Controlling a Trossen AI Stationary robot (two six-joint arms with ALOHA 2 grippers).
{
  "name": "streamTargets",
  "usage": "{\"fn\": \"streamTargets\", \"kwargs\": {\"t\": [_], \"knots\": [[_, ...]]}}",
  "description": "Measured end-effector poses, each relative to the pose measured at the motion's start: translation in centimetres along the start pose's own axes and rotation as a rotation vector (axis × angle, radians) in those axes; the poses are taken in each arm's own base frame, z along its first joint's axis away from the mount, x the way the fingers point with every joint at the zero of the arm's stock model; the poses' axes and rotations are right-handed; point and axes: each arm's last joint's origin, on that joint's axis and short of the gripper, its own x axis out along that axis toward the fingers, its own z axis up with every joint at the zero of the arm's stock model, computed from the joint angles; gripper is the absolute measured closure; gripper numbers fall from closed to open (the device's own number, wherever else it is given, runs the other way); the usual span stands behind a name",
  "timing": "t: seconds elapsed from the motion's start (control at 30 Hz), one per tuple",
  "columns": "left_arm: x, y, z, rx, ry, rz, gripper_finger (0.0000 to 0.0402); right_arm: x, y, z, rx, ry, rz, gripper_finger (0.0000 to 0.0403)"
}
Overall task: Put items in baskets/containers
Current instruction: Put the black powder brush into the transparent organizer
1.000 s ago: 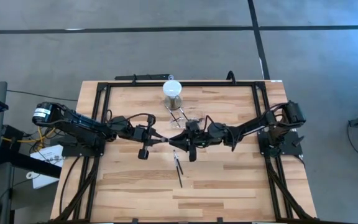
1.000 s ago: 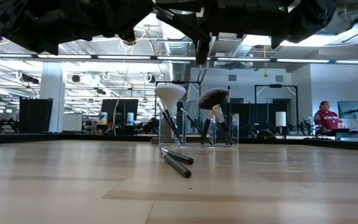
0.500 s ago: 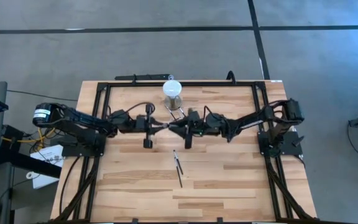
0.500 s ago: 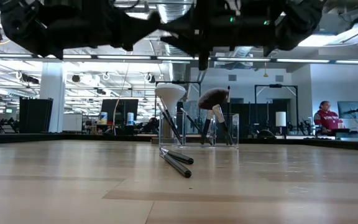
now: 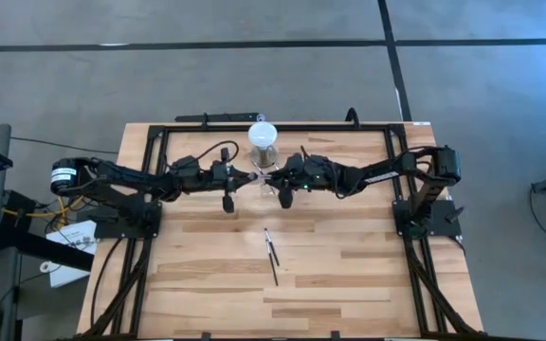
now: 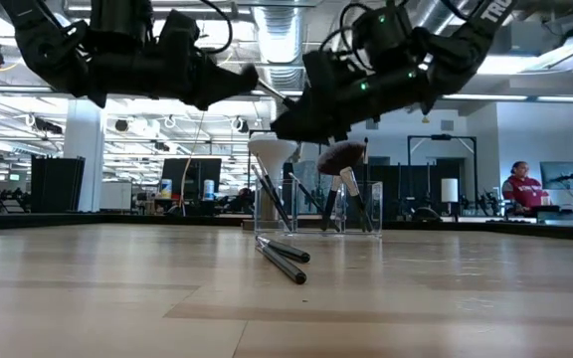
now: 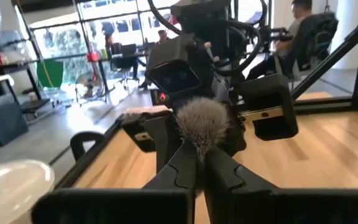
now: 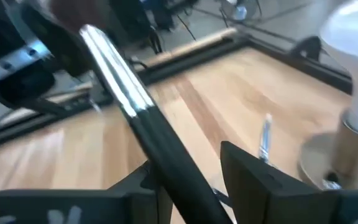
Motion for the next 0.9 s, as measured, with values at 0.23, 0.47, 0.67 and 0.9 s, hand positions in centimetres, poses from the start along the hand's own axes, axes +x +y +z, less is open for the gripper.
{"fn": "streamTargets", "kwargs": {"t": [0.23, 0.47, 0.67, 0.9], "knots": [[0.0, 0.0, -0.3, -0.003, 0.027, 0.005, 0.0393, -0.1, -0.9, -1.0, -0.003, 0.115, -0.04, 0.0289], [0.0, 0.1, -0.6, 0.001, 0.073, 0.071, 0.0392, -0.1, -1.0, -1.4, -0.005, 0.164, -0.046, 0.0289], [-0.1, 0.3, -0.5, 0.028, 0.086, 0.117, 0.0392, -0.2, -1.3, -1.7, -0.01, 0.199, -0.061, 0.0289], [-0.8, 0.5, 0.4, 0.032, 0.088, 0.155, 0.0392, -0.3, -1.3, -2.1, 0.013, 0.244, -0.038, 0.0289]]}}
